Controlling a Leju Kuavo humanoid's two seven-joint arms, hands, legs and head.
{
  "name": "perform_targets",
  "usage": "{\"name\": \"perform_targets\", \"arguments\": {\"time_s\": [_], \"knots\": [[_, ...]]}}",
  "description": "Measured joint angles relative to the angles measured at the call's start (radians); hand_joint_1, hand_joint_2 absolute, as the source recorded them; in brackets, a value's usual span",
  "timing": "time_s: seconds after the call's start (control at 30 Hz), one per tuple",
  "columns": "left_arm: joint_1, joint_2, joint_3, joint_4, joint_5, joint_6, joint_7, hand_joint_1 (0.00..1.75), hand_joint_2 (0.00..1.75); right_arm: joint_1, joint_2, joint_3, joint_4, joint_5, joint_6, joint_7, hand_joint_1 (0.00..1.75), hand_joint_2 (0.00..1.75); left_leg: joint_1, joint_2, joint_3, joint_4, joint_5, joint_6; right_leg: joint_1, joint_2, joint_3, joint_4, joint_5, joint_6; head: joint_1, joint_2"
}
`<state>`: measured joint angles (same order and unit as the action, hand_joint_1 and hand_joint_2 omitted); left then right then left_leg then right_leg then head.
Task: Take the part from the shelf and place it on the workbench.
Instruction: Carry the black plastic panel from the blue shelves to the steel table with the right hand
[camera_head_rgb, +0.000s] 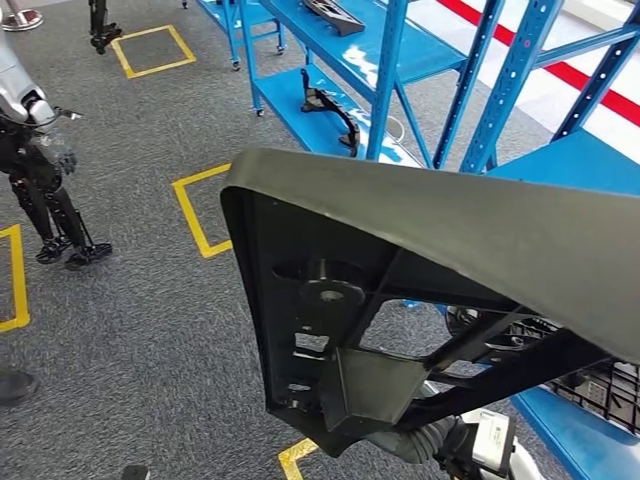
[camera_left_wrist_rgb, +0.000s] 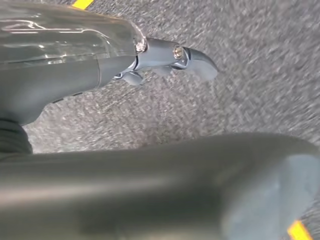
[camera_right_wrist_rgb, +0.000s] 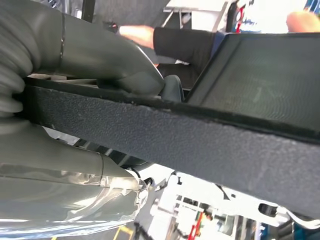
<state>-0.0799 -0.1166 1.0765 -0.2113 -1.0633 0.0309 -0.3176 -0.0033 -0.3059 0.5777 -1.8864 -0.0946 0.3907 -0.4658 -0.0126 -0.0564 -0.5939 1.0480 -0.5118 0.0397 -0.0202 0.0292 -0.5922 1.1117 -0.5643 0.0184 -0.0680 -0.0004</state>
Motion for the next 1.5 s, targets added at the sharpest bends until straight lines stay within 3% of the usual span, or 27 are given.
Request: {"name": "perform_targets", "arguments": {"time_s": [0.03, 0.1, 0.13, 0.2, 0.27, 0.33, 0.4, 0.47, 0.53, 0.6, 0.67, 0.73, 0.77, 0.8, 0.87, 0.9, 0.93, 0.97, 1.03, 1.1, 1.17, 1.2, 1.27, 1.3, 1.37, 1.43, 1.5], "knots": [[-0.001, 0.0, 0.0, 0.0, 0.0, 0.0, 0.0, 0.0, 0.0, 0.0, 0.0, 0.0, 0.001, -0.001, 0.002, 0.0, 1.75, 1.75, 0.0, -0.009, -0.001, 0.002, -0.002, -0.004, 0.0, 0.014, 0.014, -0.039, 0.016, -0.002, 0.0, 0.0], [0.001, 0.0, 0.0, 0.0, 0.0, 0.0, 0.0, 0.0, 0.0, 0.0, 0.0, 0.001, 0.002, -0.003, 0.005, 0.001, 1.75, 1.75, 0.003, -0.025, -0.006, 0.005, -0.002, -0.012, 0.003, 0.025, 0.022, -0.06, 0.017, -0.005, 0.0, 0.0], [0.003, 0.0, 0.0, 0.0, 0.0, 0.0, 0.0, 0.0, 0.0, -0.002, 0.0, 0.001, 0.002, -0.003, 0.006, 0.001, 1.75, 1.75, 0.005, -0.03, -0.007, 0.004, -0.003, -0.016, 0.002, 0.018, 0.023, -0.061, 0.017, -0.008, 0.0, 0.0], [0.005, -0.001, 0.0, 0.0, 0.0, 0.0, 0.0, 0.0, 0.0, -0.003, 0.0, 0.001, 0.001, -0.004, 0.007, 0.0, 1.75, 1.75, 0.005, -0.011, -0.015, 0.024, -0.018, -0.026, -0.001, 0.0, 0.03, -0.066, 0.017, -0.018, -0.001, 0.0], [0.002, -0.002, 0.0, 0.0, 0.0, 0.0, 0.0, 0.0, 0.0, -0.003, 0.001, 0.001, 0.001, -0.004, 0.007, 0.0, 1.75, 1.75, 0.008, 0.023, -0.056, 0.111, -0.065, -0.038, -0.003, -0.022, 0.037, -0.069, 0.014, -0.026, -0.002, 0.0], [0.0, -0.002, 0.0, 0.0, 0.0, 0.0, 0.0, 0.0, 0.0, -0.002, 0.001, 0.001, 0.001, -0.004, 0.008, 0.001, 1.75, 1.75, 0.016, 0.037, -0.123, 0.24, -0.115, -0.049, -0.002, -0.045, 0.042, -0.069, 0.009, -0.029, -0.002, 0.0], [0.004, -0.002, 0.0, 0.0, 0.0, 0.0, 0.0, 0.0, 0.0, -0.001, 0.001, 0.001, 0.002, -0.004, 0.008, 0.001, 1.75, 1.75, 0.023, 0.042, -0.148, 0.279, -0.105, -0.056, -0.003, -0.065, 0.049, -0.069, 0.002, -0.026, -0.002, 0.0], [0.007, -0.002, 0.0, 0.0, 0.0, 0.0, 0.0, 0.0, 0.0, -0.001, 0.0, 0.001, 0.002, -0.004, 0.009, 0.0, 1.75, 1.75, 0.029, 0.06, -0.099, 0.173, -0.033, -0.059, -0.005, -0.085, 0.063, -0.069, -0.008, -0.02, -0.002, 0.0], [0.004, -0.003, 0.0, 0.0, -0.001, 0.0, 0.0, 0.0, 0.0, -0.001, 0.0, 0.001, 0.001, -0.005, 0.009, 0.0, 1.75, 1.75, 0.021, 0.108, -0.043, 0.057, 0.012, -0.054, -0.002, -0.102, 0.074, -0.07, -0.018, -0.011, -0.002, 0.0], [0.002, -0.004, 0.0, 0.0, -0.002, 0.0, 0.0, 0.0, 0.0, 0.0, 0.0, 0.001, 0.001, -0.006, 0.009, 0.0, 1.75, 1.75, 0.009, 0.133, -0.032, 0.023, 0.009, -0.042, 0.003, -0.12, 0.079, -0.073, -0.023, 0.0, -0.002, 0.0], [0.005, -0.004, 0.0, 0.0, -0.002, 0.0, 0.001, 0.0, 0.0, -0.001, -0.001, 0.001, 0.0, -0.007, 0.009, 0.0, 1.75, 1.75, 0.007, 0.116, -0.032, 0.016, 0.01, -0.026, 0.0, -0.133, 0.087, -0.077, -0.029, 0.012, -0.002, 0.0], [0.008, -0.004, 0.0, 0.0, -0.002, 0.001, 0.001, 0.0, 0.0, -0.002, -0.002, 0.001, -0.002, -0.008, 0.01, 0.0, 1.75, 1.75, 0.01, 0.095, -0.026, 0.008, 0.012, -0.011, -0.003, -0.099, 0.081, -0.046, -0.057, 0.018, -0.002, 0.0], [0.007, -0.004, 0.0, 0.0, -0.002, 0.001, 0.0, 0.0, 0.0, -0.001, -0.004, 0.001, -0.003, -0.009, 0.01, 0.0, 1.75, 1.75, 0.011, 0.084, -0.022, 0.004, 0.013, -0.005, -0.004, -0.072, 0.061, -0.001, -0.084, 0.018, -0.001, 0.0], [0.006, -0.004, 0.0, 0.0, -0.002, 0.002, 0.0, 0.0, 0.0, 0.001, -0.005, 0.001, -0.003, -0.009, 0.01, 0.0, 1.75, 1.75, 0.01, 0.073, -0.021, 0.004, 0.012, 0.0, -0.003, -0.049, 0.029, 0.062, -0.113, 0.016, 0.0, 0.0], [0.004, -0.004, 0.0, 0.0, -0.003, 0.002, 0.0, 0.0, 0.0, 0.005, -0.008, 0.001, -0.003, -0.009, 0.01, 0.001, 1.75, 1.75, 0.006, 0.047, -0.019, 0.004, 0.01, 0.004, -0.001, -0.035, -0.04, 0.179, -0.147, 0.013, 0.0, 0.0], [0.005, -0.004, 0.0, 0.0, -0.004, 0.002, 0.0, 0.0, 0.0, 0.007, -0.009, 0.001, -0.003, -0.009, 0.01, 0.001, 1.75, 1.75, 0.004, 0.034, -0.017, 0.004, 0.009, 0.005, 0.0, -0.033, -0.058, 0.197, -0.136, 0.012, 0.0, 0.0], [0.006, -0.004, 0.0, 0.0, -0.005, 0.002, 0.0, 0.0, 0.0, 0.008, -0.009, 0.001, -0.003, -0.01, 0.011, 0.001, 1.75, 1.75, 0.003, 0.02, -0.014, 0.005, 0.009, 0.006, 0.0, -0.031, -0.057, 0.174, -0.105, 0.01, 0.0, 0.0], [0.007, -0.004, 0.0, 0.0, -0.007, 0.002, 0.001, 0.0, 0.0, 0.008, -0.009, 0.001, -0.004, -0.01, 0.011, 0.001, 1.75, 1.75, 0.003, 0.006, -0.011, 0.005, 0.008, 0.005, 0.001, -0.024, -0.039, 0.117, -0.06, 0.007, 0.0, 0.0], [0.006, -0.004, 0.0, 0.0, -0.008, 0.002, 0.001, 0.0, 0.0, 0.008, -0.009, 0.001, -0.004, -0.011, 0.011, 0.0, 1.75, 1.75, 0.003, -0.02, -0.011, 0.008, 0.005, 0.001, -0.001, 0.02, 0.004, -0.006, 0.003, 0.003, 0.0, 0.0], [0.005, -0.004, 0.0, 0.0, -0.01, 0.001, 0.002, 0.0, 0.0, 0.01, -0.011, 0.001, -0.005, -0.012, 0.011, 0.0, 1.75, 1.75, 0.007, -0.042, -0.018, 0.01, 0.006, -0.009, -0.001, 0.053, 0.021, -0.056, 0.015, 0.001, 0.0, 0.0], [0.007, -0.004, 0.0, 0.0, -0.014, 0.001, 0.004, 0.0, 0.0, 0.01, -0.012, 0.001, -0.007, -0.013, 0.011, -0.002, 1.75, 1.75, 0.011, -0.062, -0.022, 0.009, 0.008, -0.021, 0.001, 0.037, 0.024, -0.062, 0.017, -0.005, 0.0, 0.0], [0.01, -0.004, 0.0, 0.0, -0.016, 0.001, 0.004, 0.0, 0.0, 0.008, -0.012, 0.001, -0.008, -0.013, 0.011, -0.002, 1.75, 1.75, 0.011, -0.054, -0.023, 0.013, 0.004, -0.026, 0.001, 0.024, 0.028, -0.066, 0.018, -0.009, 0.0, 0.0], [0.009, -0.005, 0.0, 0.0, -0.017, 0.001, 0.005, 0.0, 0.0, 0.006, -0.011, 0.001, -0.011, -0.013, 0.011, -0.004, 1.75, 1.75, 0.01, -0.011, -0.046, 0.065, -0.029, -0.035, -0.003, -0.004, 0.036, -0.072, 0.019, -0.019, 0.0, 0.0], [0.006, -0.005, 0.0, 0.0, -0.017, 0.001, 0.005, 0.0, 0.0, 0.006, -0.011, 0.001, -0.012, -0.013, 0.011, -0.005, 1.75, 1.75, 0.011, 0.015, -0.072, 0.117, -0.056, -0.04, -0.003, -0.019, 0.039, -0.073, 0.017, -0.021, 0.0, 0.0], [0.004, -0.005, 0.0, 0.0, -0.017, 0.001, 0.005, 0.0, 0.0, 0.008, -0.011, 0.001, -0.013, -0.013, 0.011, -0.005, 1.75, 1.75, 0.018, 0.036, -0.131, 0.234, -0.101, -0.05, -0.002, -0.049, 0.043, -0.073, 0.011, -0.023, 0.0, 0.0], [0.007, -0.005, 0.0, 0.0, -0.018, 0.0, 0.005, 0.0, 0.0, 0.008, -0.011, 0.001, -0.013, -0.013, 0.011, -0.005, 1.75, 1.75, 0.024, 0.044, -0.143, 0.254, -0.088, -0.057, -0.002, -0.077, 0.05, -0.072, 0.004, -0.02, 0.0, 0.0], [0.01, -0.005, 0.0, 0.0, -0.019, 0.0, 0.005, 0.0, 0.0, 0.007, -0.009, 0.001, -0.013, -0.013, 0.011, -0.005, 1.75, 1.75, 0.028, 0.07, -0.086, 0.14, -0.024, -0.059, -0.003, -0.102, 0.061, -0.072, -0.005, -0.014, 0.0, 0.0]]}}
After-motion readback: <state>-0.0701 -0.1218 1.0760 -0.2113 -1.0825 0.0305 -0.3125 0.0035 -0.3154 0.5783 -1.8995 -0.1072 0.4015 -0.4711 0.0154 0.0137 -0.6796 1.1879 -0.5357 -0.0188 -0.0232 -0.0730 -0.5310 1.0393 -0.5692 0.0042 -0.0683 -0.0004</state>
